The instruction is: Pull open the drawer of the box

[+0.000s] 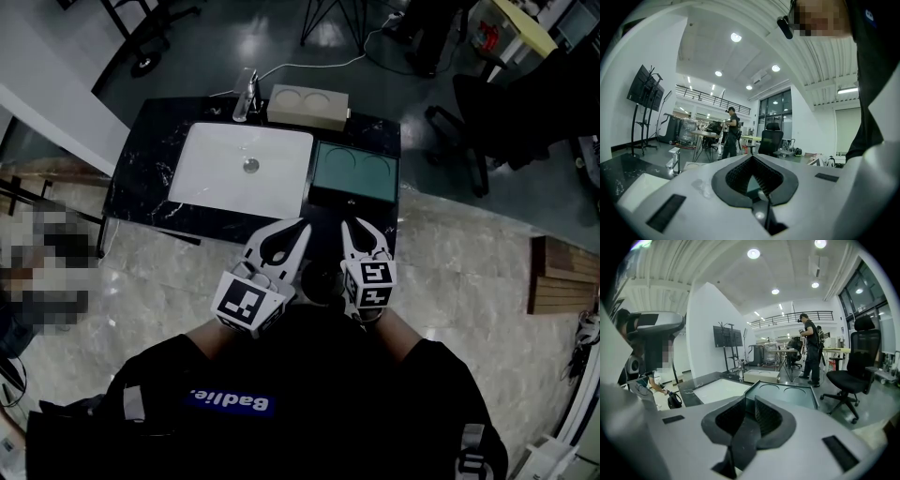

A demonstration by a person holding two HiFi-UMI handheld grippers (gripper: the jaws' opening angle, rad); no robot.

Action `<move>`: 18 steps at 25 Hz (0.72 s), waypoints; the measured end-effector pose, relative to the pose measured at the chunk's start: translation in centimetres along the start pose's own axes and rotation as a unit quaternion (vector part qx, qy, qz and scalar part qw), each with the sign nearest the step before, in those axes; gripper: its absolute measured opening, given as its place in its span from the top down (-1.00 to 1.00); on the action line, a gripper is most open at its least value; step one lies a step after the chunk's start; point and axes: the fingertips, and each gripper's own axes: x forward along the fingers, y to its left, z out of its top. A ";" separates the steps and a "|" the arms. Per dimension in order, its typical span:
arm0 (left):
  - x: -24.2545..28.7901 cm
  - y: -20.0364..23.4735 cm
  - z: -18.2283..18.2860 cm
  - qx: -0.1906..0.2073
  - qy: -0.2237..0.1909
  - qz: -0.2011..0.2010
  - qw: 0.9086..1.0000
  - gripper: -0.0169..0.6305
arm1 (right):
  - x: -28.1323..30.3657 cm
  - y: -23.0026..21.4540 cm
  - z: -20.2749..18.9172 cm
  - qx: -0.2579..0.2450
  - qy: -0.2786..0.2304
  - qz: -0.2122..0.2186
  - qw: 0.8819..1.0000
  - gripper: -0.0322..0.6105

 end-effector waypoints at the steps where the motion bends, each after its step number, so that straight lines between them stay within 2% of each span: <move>1: 0.0 0.1 0.0 0.000 0.002 0.003 1.000 0.99 | 0.2 0.0 -0.1 0.000 0.003 0.001 1.000 0.78; 8: -0.4 0.8 -0.1 0.003 0.006 0.012 1.000 0.99 | 1.7 -0.4 -1.5 0.001 0.023 -0.007 1.000 0.77; 9: -0.4 0.8 -0.1 0.003 0.006 0.013 1.000 0.99 | 2.0 -0.5 -1.8 0.004 0.028 -0.007 1.000 0.69; 11: -0.5 1.0 -0.2 0.004 0.008 0.015 1.000 0.99 | 2.5 -0.8 -2.4 0.009 0.037 -0.010 0.999 0.68; 18: -0.9 1.1 -0.5 0.005 0.013 0.015 1.000 0.99 | 4.4 -2.9 -4.3 0.026 0.061 -0.049 0.997 0.68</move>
